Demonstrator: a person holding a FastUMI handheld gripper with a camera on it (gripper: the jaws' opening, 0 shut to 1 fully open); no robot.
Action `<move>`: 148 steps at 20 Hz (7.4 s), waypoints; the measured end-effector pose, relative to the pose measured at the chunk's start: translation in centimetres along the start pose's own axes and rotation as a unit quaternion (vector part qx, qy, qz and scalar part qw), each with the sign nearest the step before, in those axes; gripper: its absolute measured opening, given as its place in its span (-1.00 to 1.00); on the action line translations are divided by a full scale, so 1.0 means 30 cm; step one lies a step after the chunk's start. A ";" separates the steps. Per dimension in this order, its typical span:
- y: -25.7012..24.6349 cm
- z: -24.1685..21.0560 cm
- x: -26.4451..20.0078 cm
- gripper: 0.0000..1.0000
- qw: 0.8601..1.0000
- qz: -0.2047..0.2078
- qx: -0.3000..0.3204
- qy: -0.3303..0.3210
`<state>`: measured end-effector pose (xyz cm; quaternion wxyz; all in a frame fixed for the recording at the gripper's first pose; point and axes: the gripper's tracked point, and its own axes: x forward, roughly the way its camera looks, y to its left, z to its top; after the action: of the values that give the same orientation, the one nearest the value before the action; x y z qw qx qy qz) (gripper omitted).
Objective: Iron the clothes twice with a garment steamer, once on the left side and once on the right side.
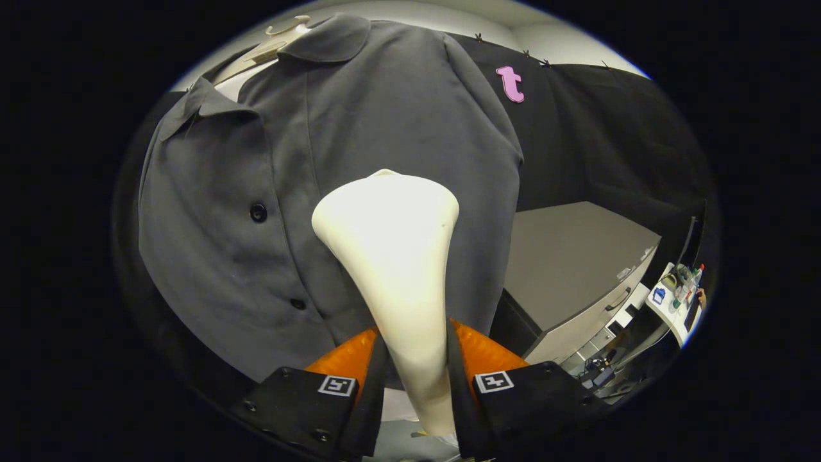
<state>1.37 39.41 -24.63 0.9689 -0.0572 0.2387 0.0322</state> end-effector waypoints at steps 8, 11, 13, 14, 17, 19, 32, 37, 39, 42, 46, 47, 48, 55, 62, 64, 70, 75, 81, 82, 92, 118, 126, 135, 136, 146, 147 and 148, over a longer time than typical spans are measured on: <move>-0.023 -0.125 0.048 0.07 0.999 -0.008 0.001 0.036; -0.031 -0.170 0.063 0.07 0.999 -0.011 -0.001 0.050; -0.042 -0.210 0.075 0.07 0.998 -0.011 -0.001 0.060; -0.048 -0.231 0.084 0.07 0.998 -0.012 -0.001 0.066; -0.066 -0.282 0.106 0.07 0.997 -0.015 -0.005 0.081; -0.070 -0.311 0.114 0.07 0.996 -0.016 -0.008 0.088; -0.105 -0.528 0.163 0.08 0.989 -0.027 -0.015 0.143; -0.108 -0.625 0.175 0.07 0.986 -0.030 -0.017 0.166; -0.112 -0.662 0.181 0.08 0.984 -0.030 -0.017 0.173; -0.116 -0.718 0.181 0.08 0.982 -0.032 -0.019 0.185; -0.120 -0.783 0.162 0.08 0.979 -0.042 -0.003 0.199; -0.121 -0.790 0.153 0.08 0.979 -0.045 0.001 0.201; -0.123 -0.796 0.142 0.08 0.978 -0.048 0.006 0.201; -0.095 -0.686 0.019 0.08 0.984 -0.050 0.027 0.169; -0.070 -0.382 -0.166 0.08 0.995 -0.046 0.028 0.089; -0.057 -0.315 -0.212 0.08 0.996 -0.043 0.030 0.070; -0.018 -0.130 -0.330 0.08 0.999 -0.041 0.021 0.010; 0.056 0.032 -0.399 0.07 0.999 -0.027 0.017 -0.039; 0.171 0.170 -0.402 0.07 0.997 -0.007 0.013 -0.076; 0.199 0.196 -0.408 0.07 0.997 -0.001 0.011 -0.083; 0.488 0.332 -0.399 0.07 0.992 0.047 -0.017 -0.117; 0.573 0.046 -0.169 0.07 0.998 0.045 -0.041 -0.014; 0.541 -0.102 -0.117 0.08 0.997 0.042 -0.047 0.034; 0.550 -0.237 -0.097 0.08 0.994 0.040 -0.065 0.073; 0.541 -0.263 -0.086 0.08 0.994 0.040 -0.066 0.080; 0.525 -0.480 -0.037 0.08 0.986 0.036 -0.088 0.138; 0.518 -0.498 -0.028 0.08 0.985 0.036 -0.089 0.143; 0.516 -0.521 -0.023 0.08 0.984 0.037 -0.090 0.147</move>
<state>-7.79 52.78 -39.54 0.9121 -0.1399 0.3768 0.0807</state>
